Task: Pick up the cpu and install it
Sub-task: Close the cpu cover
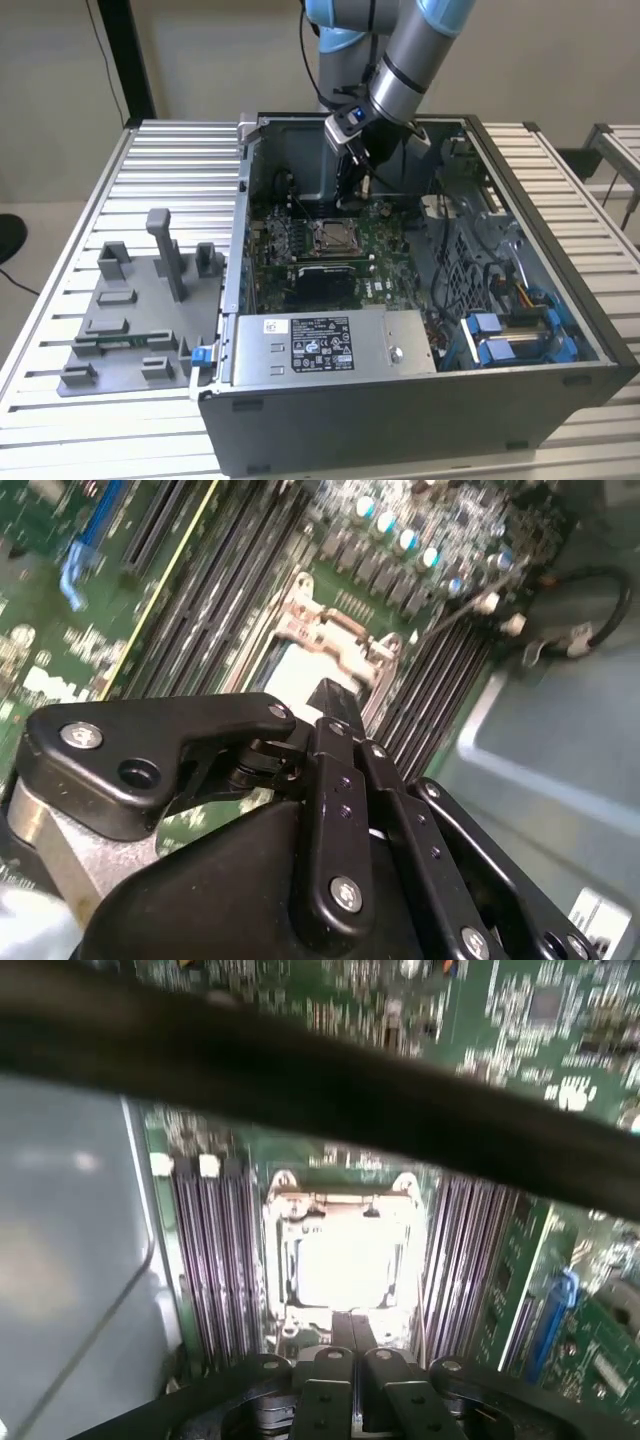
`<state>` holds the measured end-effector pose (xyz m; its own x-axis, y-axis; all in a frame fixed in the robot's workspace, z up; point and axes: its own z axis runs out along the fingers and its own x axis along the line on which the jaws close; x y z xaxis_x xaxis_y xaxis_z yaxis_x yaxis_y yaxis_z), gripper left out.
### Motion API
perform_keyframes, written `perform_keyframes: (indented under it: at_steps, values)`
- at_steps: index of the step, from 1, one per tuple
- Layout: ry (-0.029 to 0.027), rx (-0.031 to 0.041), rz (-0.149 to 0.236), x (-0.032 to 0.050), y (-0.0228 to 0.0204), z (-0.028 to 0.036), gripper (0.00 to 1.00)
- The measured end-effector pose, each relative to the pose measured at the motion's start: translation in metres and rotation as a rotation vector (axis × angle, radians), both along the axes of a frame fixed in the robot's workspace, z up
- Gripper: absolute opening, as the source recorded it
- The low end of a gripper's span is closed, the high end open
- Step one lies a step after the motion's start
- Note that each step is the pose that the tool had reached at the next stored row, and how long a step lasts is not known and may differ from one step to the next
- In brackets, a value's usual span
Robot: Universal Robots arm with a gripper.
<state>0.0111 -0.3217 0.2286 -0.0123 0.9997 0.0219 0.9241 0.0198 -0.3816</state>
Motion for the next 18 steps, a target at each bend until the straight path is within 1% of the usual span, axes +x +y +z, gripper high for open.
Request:
perform_keyframes:
  at_steps: [1,2,3,4,6,7,8,9,12,14,15,16,18]
  values:
    - [-0.0114,-0.0005,0.0,-0.0028,0.0001,-0.0002,0.0]
    - [-0.0274,-0.002,0.0,-0.0045,0.0002,-0.0002,0.0]
    - [-0.0465,-0.0049,0.0,-0.0055,0.0004,-0.0002,0.0]
    - [-0.0628,-0.0067,0.0,-0.0066,0.0007,-0.0003,0.0]
    - [-0.0999,-0.008,0.0,-0.0112,0.0011,-0.0006,0.0]
    - [-0.1152,-0.008,0.0,-0.0145,0.0014,-0.001,0.0]
    - [-0.1257,-0.008,0.0,-0.0191,0.0016,-0.0019,0.0]
    - [-0.1326,-0.0078,0.0,-0.0236,0.0019,-0.0029,0.0]
    - [-0.1468,-0.0079,0.0,-0.0375,0.0032,-0.0063,0.0]
    - [-0.1518,-0.0079,0.0,-0.0462,0.0036,-0.0082,0.0]
    - [-0.153,-0.008,0.0,-0.0495,0.0037,-0.0088,0.0]
    - [-0.1535,-0.008,0.0,-0.0519,0.0036,-0.0093,0.0]
    - [-0.154,-0.0081,0.0,-0.0527,0.0037,-0.0102,0.0]
